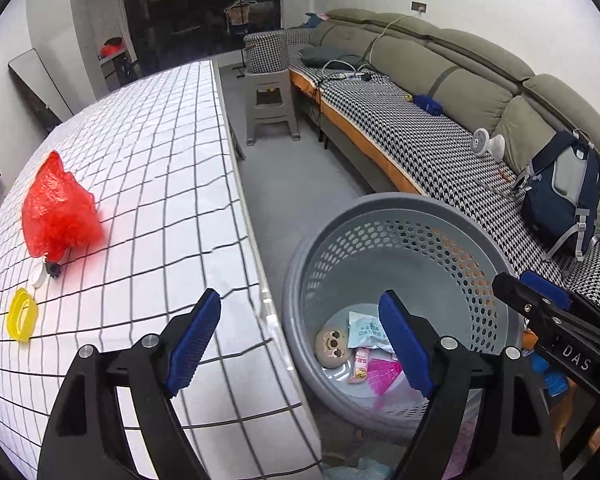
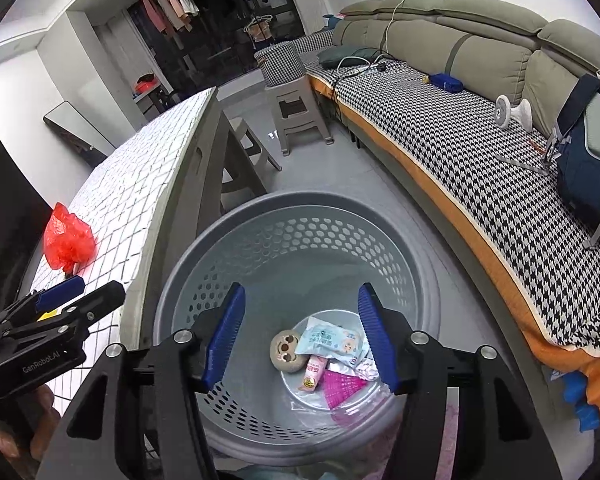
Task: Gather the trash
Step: 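Withdraw both tools from the basket back toward the table, then grasp the red plastic bag with the right gripper while the left gripper grasps the yellow ring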
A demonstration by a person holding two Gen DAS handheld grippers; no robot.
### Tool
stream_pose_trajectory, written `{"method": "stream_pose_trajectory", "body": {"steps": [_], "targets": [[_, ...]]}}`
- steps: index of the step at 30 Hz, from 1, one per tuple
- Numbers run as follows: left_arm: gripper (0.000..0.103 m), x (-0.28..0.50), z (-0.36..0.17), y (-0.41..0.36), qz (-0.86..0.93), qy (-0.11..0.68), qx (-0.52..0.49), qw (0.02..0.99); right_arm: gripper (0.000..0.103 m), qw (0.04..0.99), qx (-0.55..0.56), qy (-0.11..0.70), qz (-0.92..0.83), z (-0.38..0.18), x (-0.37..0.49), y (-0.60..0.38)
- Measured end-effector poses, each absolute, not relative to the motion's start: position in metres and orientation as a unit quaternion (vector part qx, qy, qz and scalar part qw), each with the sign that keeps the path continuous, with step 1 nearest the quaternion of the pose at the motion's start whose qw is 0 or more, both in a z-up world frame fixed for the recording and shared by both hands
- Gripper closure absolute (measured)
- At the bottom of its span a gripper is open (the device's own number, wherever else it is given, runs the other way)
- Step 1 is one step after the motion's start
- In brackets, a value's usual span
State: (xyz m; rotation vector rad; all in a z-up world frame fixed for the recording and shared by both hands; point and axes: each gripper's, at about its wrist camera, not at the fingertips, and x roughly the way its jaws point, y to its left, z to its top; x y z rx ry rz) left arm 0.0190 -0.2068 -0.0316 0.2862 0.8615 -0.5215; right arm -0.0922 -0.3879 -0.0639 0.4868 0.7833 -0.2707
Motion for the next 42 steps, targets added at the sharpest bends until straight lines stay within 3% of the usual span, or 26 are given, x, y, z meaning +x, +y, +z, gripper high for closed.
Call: {"method": "stream_pose_trajectory", "body": {"steps": [15,42], "targets": [[0.023,0.02,-0.018,-0.148,-0.206,0.399,0.113,0.886,0.043,0.902,0.215,0.363,-0.088,-0.047,-0.075,-0.345],[0.023,0.069,-0.039,0.023,-0.094,0.424,0.034,0.9,0.038,0.906,0.114,0.405,0.043,-0.032,0.053,-0.186]]}}
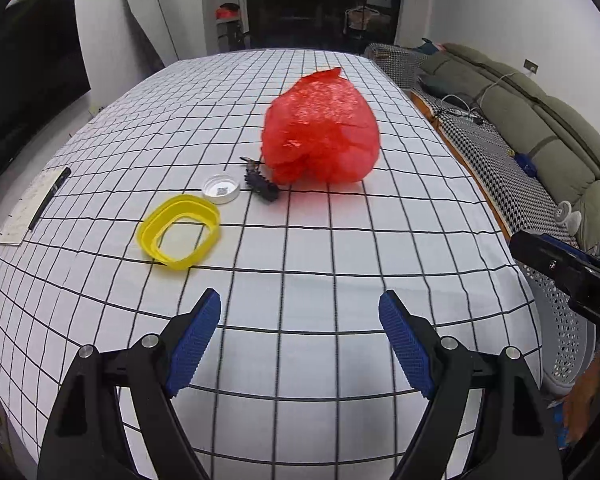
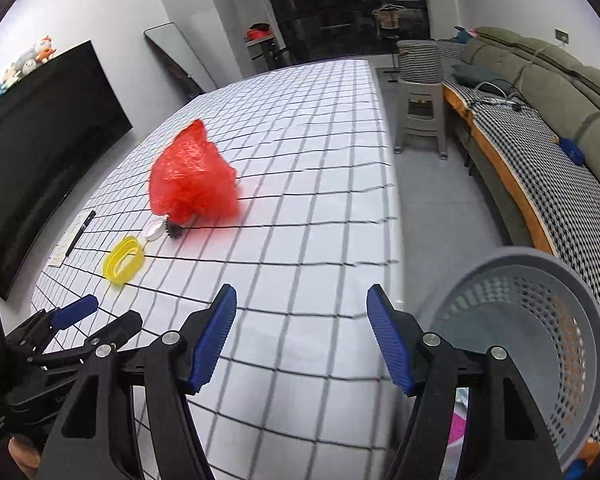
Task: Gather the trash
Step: 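Grasp the red plastic bag with the right gripper while the left gripper grasps the yellow ring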
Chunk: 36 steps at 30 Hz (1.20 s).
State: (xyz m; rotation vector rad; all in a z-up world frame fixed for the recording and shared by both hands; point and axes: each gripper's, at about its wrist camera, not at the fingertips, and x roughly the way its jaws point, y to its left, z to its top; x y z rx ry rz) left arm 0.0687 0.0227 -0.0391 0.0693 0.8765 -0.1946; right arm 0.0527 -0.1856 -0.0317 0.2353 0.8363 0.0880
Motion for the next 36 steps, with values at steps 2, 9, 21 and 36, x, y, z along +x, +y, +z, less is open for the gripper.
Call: {"method": "stream_pose_trajectory", "body": {"steps": [2,9,21,36], "targets": [[0.023,0.074,-0.039,0.036,-0.081,0.423,0.029,0.902,0.038,0.907,0.099,0.406,0.053,-0.028,0.064,-0.17],[0.023,0.094,-0.04,0.085,-0.034,0.426,0.004,0.904,0.031,0.915,0.061,0.389,0.087,-0.006,0.102,-0.129],[0.023,0.107,-0.045,0.134,0.007,0.425,-0.024,0.905,0.018,0.924,0.031,0.361,0.125,0.01,0.162,-0.076],[0.023,0.114,-0.05,0.154,0.02,0.43,-0.053,0.901,0.016,0.906,-0.039,0.414,0.084,-0.026,0.217,-0.036]]}}
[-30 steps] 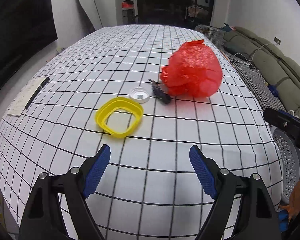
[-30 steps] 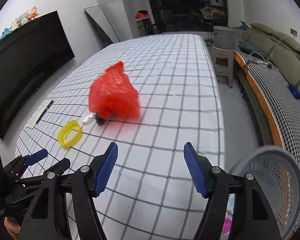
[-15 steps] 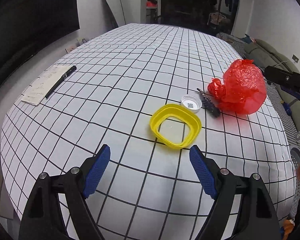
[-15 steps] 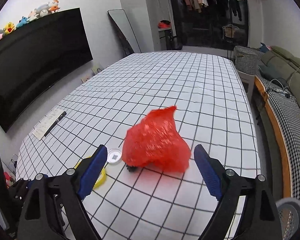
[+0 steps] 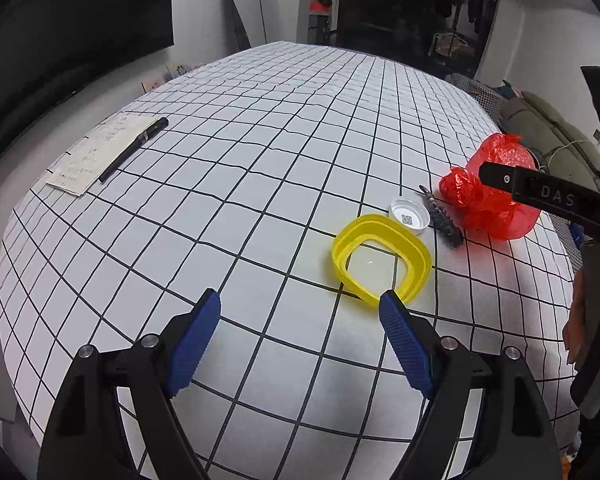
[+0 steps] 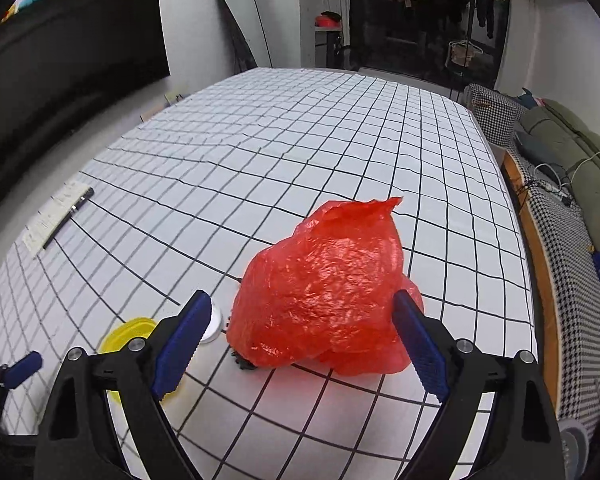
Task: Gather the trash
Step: 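Grasp the red plastic bag with the right gripper while the left gripper grasps the yellow ring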
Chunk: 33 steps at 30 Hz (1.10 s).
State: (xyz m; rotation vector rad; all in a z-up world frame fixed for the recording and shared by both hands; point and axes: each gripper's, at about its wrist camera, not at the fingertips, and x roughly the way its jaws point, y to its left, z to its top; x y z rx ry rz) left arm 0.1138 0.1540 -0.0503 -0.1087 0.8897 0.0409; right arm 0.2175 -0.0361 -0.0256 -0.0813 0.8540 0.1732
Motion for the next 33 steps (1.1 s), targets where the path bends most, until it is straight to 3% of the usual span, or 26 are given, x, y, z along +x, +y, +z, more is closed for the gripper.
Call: {"method": "stream_pose_trajectory", "body": {"steps": [12,13,15,19,21,24,33], "targets": [[0.023,0.118,-0.054,0.15,0.014,0.441,-0.06,0.896,0.017,0.906,-0.049,0.417,0.06,-0.048,0.234,-0.038],[0.023,0.119,-0.054,0.149,0.013,0.442,-0.061,0.895,0.019,0.906,-0.049,0.417,0.06,-0.049,0.234,-0.038],[0.023,0.12,-0.055,0.147,0.013,0.443,-0.061,0.894,0.039,0.904,-0.051,0.419,0.06,-0.052,0.234,-0.039],[0.023,0.122,-0.054,0.142,0.012,0.445,-0.06,0.894,0.05,0.903,-0.039,0.421,0.07,-0.054,0.232,-0.044],[0.023,0.123,-0.053,0.14,0.012,0.445,-0.06,0.893,0.064,0.903,-0.038,0.421,0.075,-0.054,0.23,-0.044],[0.023,0.124,-0.052,0.134,0.01,0.446,-0.06,0.893,0.07,0.904,-0.03,0.419,0.078,-0.051,0.226,-0.048],[0.021,0.13,-0.05,0.116,0.003,0.448,-0.053,0.892,0.073,0.912,0.01,0.402,0.073,-0.033,0.186,-0.078]]}}
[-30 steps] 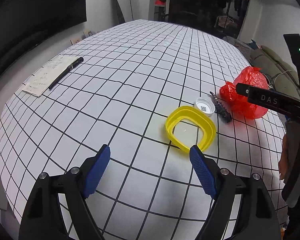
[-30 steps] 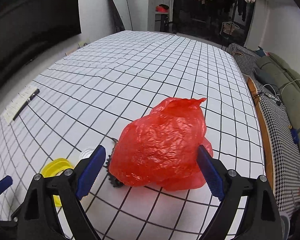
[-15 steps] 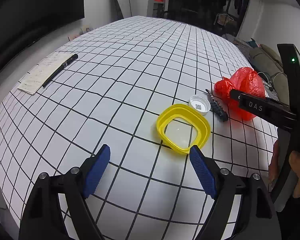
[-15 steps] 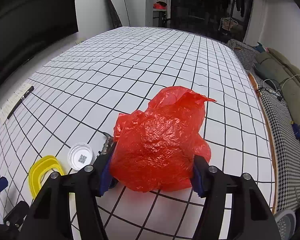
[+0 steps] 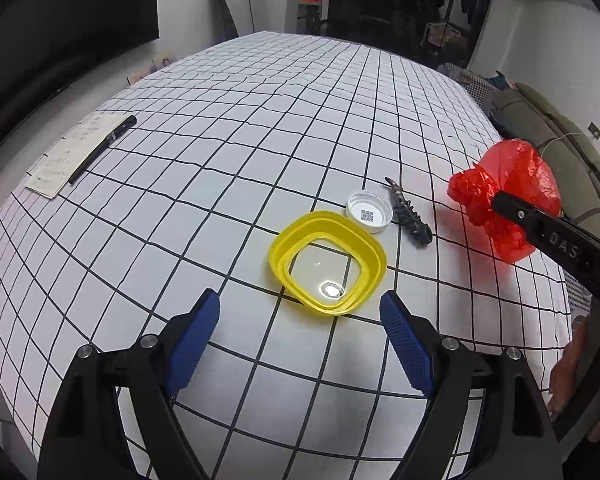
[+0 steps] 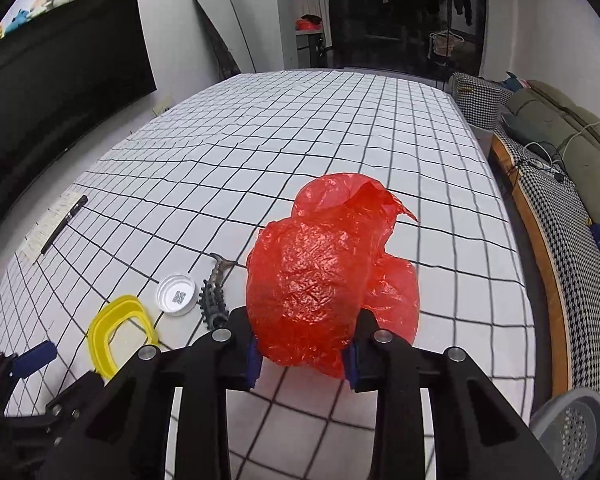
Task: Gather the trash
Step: 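Grasp the red plastic bag with the right gripper while the left gripper grasps the yellow ring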
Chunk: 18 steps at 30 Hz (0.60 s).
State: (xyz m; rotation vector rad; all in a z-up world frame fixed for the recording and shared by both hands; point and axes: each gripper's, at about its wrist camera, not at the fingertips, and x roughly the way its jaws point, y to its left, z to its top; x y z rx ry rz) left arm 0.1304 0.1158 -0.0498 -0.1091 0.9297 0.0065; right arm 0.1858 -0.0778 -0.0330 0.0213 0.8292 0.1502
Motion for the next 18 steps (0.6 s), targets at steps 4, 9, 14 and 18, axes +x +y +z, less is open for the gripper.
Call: {"method": "stream_pose_trajectory", "body": {"steps": [4,9,14,18], "targets": [[0.021,0.135,-0.05,0.109,0.002,0.45,-0.047,0.892,0.073,0.915,0.016,0.397,0.066,-0.027,0.16,-0.09],[0.02,0.145,-0.057,0.099,-0.009,0.465,-0.043,0.884,0.073,0.915,0.033,0.399,0.057,-0.028,0.135,-0.105],[0.02,0.158,-0.069,0.094,-0.001,0.48,-0.035,0.877,0.073,0.915,0.048,0.398,0.05,-0.026,0.117,-0.124],[0.02,0.166,-0.074,0.09,0.004,0.487,-0.029,0.873,0.073,0.914,0.059,0.398,0.05,-0.025,0.109,-0.133]]}}
